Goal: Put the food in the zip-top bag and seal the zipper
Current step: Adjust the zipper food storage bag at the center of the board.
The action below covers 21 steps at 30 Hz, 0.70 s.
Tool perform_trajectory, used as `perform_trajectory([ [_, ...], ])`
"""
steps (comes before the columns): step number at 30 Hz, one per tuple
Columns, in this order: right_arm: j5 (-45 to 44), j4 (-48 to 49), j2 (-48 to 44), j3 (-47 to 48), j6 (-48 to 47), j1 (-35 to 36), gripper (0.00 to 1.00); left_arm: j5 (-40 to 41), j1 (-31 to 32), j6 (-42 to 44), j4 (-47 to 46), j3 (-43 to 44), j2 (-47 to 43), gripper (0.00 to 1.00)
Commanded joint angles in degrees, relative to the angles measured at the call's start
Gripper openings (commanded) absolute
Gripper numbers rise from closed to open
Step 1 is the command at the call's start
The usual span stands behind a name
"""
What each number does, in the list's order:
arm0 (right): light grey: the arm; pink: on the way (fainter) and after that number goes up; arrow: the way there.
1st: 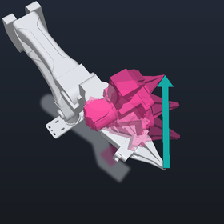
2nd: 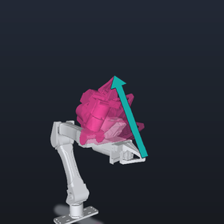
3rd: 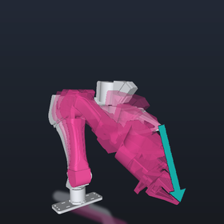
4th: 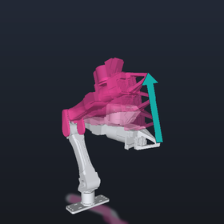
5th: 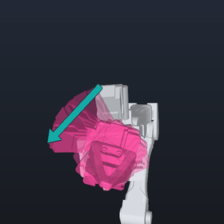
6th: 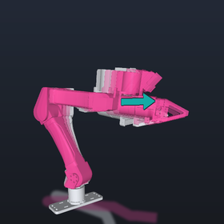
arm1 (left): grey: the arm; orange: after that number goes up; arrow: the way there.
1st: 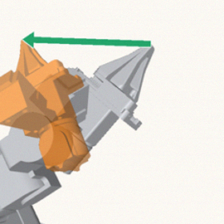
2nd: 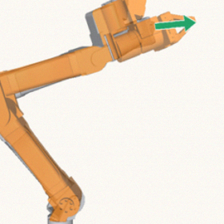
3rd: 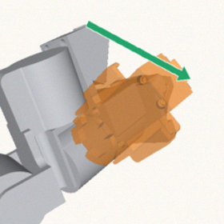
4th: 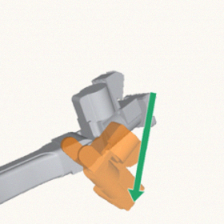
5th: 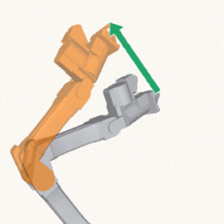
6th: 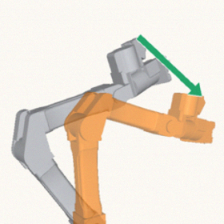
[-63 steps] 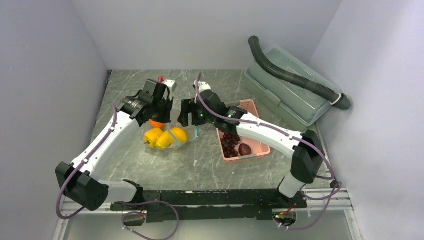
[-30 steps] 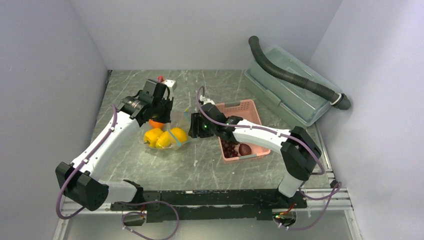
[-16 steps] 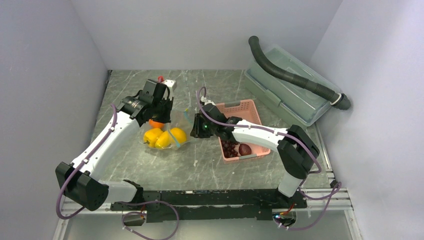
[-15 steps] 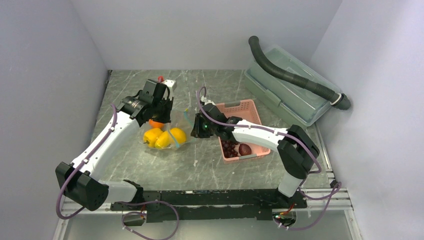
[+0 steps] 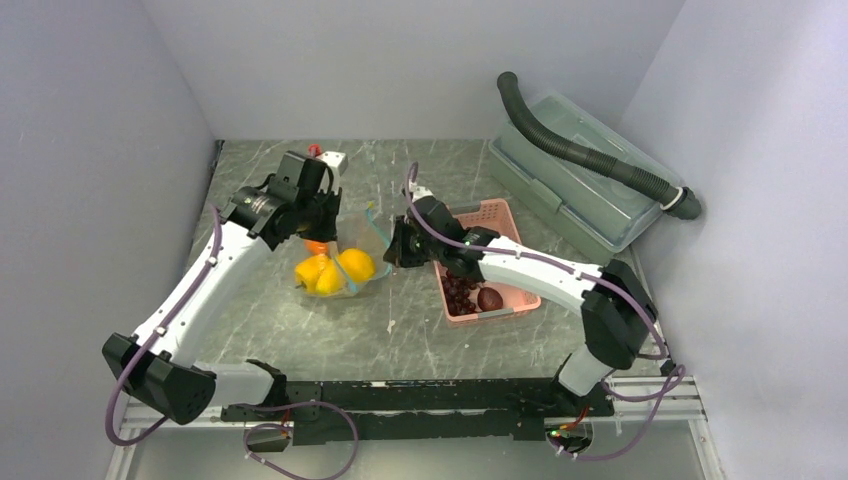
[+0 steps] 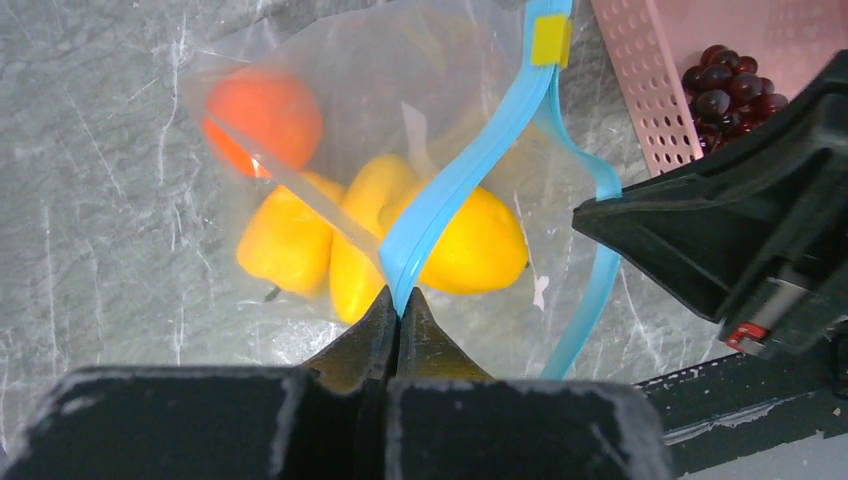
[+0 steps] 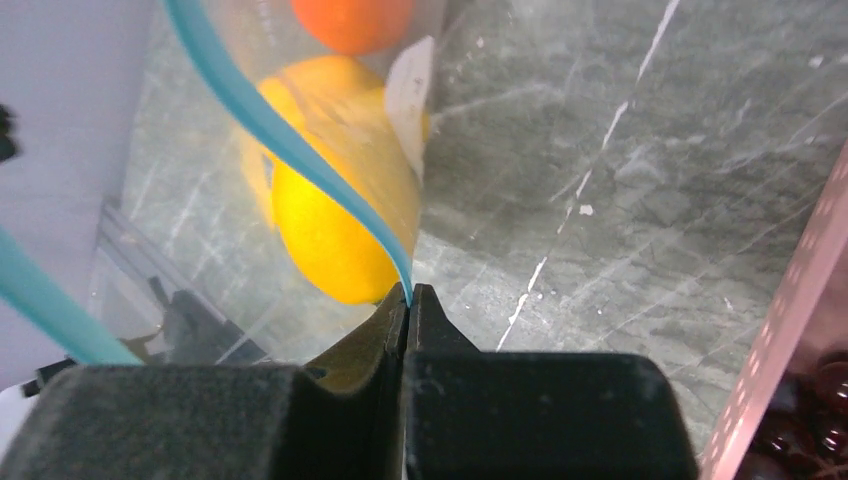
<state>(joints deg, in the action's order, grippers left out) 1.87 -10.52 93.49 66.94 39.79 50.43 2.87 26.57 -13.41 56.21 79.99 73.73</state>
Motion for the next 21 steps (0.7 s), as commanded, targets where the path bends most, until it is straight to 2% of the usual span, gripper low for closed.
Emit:
perform_trajectory([
  [1,-0.85,-1.33,-6.33,4.44,-3.86,-0.25,0.0,-0.12,0.14,-1.18,2.95,4.88,-2.62,0.0],
  [13,2.23,-13.01,-12.5,13.7,-12.83,0.78,0.0,-5.69,0.15,-1.88,10.42,13.67,-1.94,0.0],
  [21,6.9,-22.41,-10.65,21.81,-16.6,0.89,0.0,-9.89,0.14,-2.71,10.29,14.31,-2.22,0.0],
])
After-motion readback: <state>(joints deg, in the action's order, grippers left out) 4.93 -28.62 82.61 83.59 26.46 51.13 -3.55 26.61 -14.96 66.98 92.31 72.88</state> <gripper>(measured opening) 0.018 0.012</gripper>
